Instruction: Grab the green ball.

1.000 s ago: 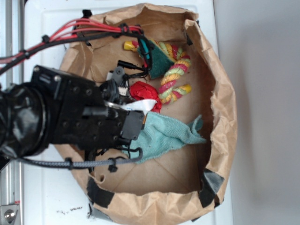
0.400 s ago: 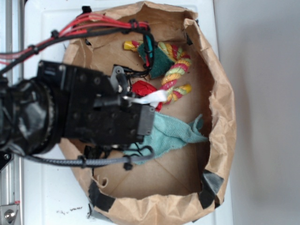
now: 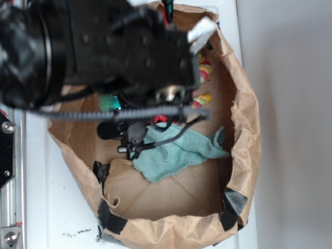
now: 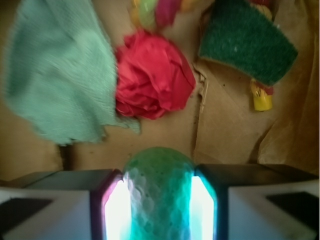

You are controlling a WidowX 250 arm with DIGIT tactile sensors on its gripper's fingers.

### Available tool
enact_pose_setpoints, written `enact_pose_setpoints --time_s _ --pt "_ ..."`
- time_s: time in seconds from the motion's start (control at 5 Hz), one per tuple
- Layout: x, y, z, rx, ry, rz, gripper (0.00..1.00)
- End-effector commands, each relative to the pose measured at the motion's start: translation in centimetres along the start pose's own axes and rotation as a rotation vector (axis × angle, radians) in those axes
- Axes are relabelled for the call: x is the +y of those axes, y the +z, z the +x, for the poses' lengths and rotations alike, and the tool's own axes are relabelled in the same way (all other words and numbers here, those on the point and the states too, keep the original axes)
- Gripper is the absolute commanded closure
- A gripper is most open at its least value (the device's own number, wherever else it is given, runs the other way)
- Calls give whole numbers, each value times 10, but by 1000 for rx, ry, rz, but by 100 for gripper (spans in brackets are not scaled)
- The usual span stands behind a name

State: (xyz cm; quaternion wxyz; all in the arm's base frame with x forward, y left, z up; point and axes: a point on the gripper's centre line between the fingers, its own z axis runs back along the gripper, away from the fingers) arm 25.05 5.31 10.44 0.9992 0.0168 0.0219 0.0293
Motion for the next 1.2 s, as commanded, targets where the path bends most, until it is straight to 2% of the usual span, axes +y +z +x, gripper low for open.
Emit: enact_pose_setpoints --time_s 0.0,0.2,0.4,0.6,0.8,1.0 --pt "13 67 -1 -205 25 -133 100" --pt "8 78 -4 -283 0 -167 100" --pt "-1 90 -4 -309 -16 -200 100" --pt "-23 101 -2 -380 -24 -168 100" --pt "-30 98 4 -401 -13 -130 100" --pt "-35 89 10 -378 -14 -17 58"
